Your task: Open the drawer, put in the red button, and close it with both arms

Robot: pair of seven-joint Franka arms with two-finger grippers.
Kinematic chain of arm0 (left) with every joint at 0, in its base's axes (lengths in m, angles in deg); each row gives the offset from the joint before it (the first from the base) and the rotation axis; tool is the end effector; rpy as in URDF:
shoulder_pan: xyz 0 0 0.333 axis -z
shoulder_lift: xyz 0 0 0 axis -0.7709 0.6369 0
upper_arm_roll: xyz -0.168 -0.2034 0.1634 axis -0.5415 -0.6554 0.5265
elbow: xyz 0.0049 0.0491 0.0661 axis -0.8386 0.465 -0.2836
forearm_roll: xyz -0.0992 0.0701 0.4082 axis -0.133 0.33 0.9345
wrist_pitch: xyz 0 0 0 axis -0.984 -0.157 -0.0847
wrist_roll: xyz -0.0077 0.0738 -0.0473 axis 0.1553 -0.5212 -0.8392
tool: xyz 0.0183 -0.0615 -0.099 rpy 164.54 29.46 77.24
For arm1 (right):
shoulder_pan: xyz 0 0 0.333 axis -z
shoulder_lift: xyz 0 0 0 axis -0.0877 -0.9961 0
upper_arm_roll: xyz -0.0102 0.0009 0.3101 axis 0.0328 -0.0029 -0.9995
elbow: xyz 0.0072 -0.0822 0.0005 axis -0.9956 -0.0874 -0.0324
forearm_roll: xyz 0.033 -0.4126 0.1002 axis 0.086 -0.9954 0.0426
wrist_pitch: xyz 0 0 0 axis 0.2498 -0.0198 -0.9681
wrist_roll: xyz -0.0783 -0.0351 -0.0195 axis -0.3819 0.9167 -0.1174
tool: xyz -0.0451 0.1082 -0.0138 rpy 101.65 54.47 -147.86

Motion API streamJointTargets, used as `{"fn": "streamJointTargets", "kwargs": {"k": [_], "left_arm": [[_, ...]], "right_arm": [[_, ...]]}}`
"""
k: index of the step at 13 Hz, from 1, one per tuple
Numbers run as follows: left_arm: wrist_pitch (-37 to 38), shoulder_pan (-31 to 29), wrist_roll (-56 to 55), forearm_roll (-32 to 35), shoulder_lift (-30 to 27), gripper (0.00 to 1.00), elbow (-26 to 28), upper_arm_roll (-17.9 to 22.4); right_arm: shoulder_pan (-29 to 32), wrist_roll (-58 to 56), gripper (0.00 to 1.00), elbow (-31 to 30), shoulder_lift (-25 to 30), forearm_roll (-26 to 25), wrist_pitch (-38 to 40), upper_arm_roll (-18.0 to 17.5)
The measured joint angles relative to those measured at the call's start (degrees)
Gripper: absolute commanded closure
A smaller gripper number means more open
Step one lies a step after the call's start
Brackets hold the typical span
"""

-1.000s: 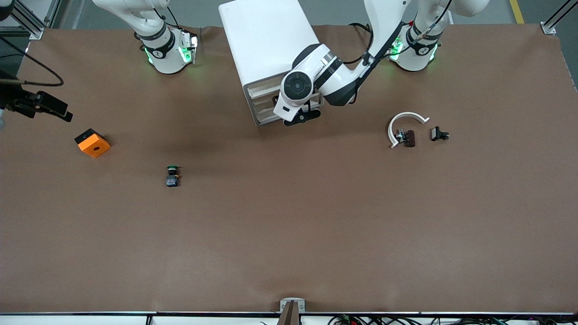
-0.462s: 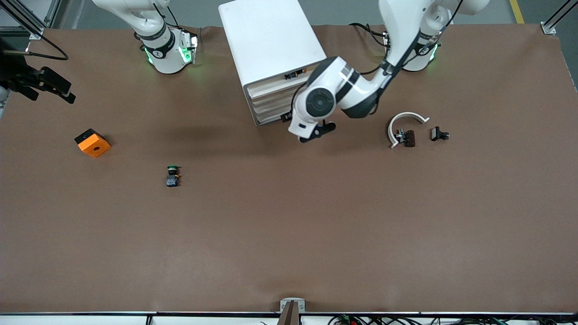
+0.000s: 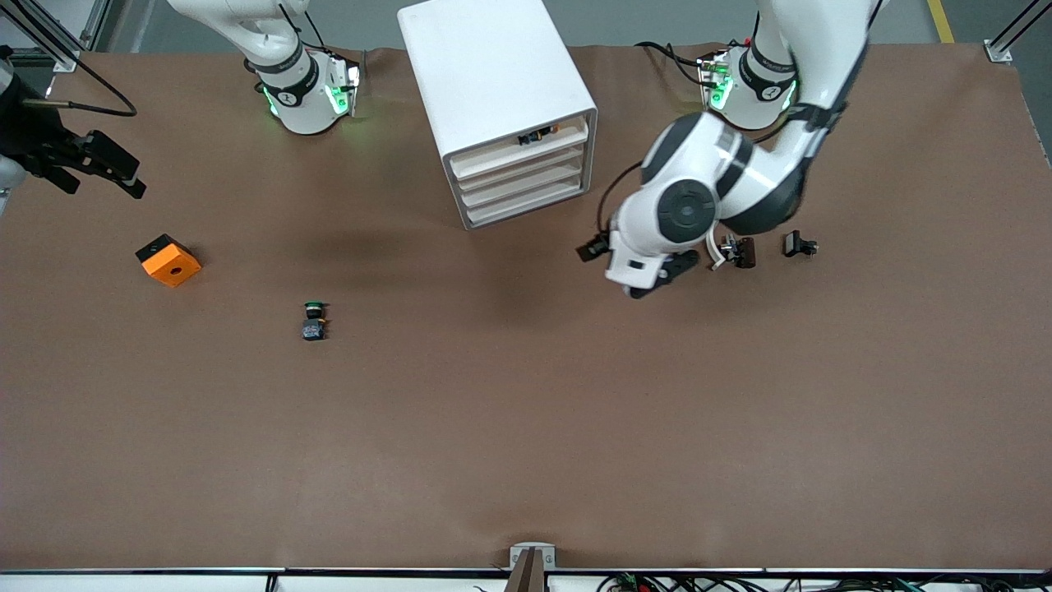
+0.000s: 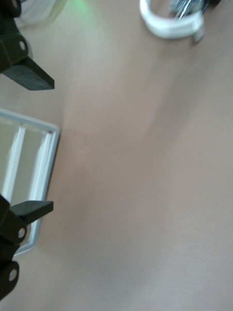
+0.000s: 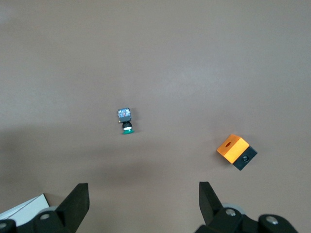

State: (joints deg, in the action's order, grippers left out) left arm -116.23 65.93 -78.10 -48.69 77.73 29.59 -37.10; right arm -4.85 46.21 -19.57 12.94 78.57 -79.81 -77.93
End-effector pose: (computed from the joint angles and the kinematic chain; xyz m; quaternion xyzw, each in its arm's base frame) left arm 0.5365 -0.3543 0.3450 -0.9451 -0.2745 0.1774 0.0023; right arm 0.5197 -0.0200 0.6079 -0.9973 0.0550 -0.0460 0.0142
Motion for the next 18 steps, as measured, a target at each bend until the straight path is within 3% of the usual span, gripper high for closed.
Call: {"fn": "streamJointTargets", "kwargs": {"k": [5,10,16,18], "left_arm": [[3.98,-7.48,6.69,6.73,-4.59,0.00,-4.84,0.04],[8.92,-10.01,15.36,17.35,-7.33,0.00,-7.59,0.00],[9.51,-15.62,30.11,17.21,-13.61,0.00,-7.63,1.15],[9.86,-16.44,36.31,16.07,-16.21,0.00,-7.46,3.42]], "right_arm": [[-0.55,0.00,0.00,2.05,-1.18,0.00,-0.02,-0.08],[-0.55,0.00,0.00,2.51,-2.13,-0.13,-0.34,0.03],[-0.55,0.01,0.00,2.61,-2.79,-2.30,-0.01,0.10],[-0.55,0.01,0.00,2.82,-2.79,-2.31,0.60,0.14]]}}
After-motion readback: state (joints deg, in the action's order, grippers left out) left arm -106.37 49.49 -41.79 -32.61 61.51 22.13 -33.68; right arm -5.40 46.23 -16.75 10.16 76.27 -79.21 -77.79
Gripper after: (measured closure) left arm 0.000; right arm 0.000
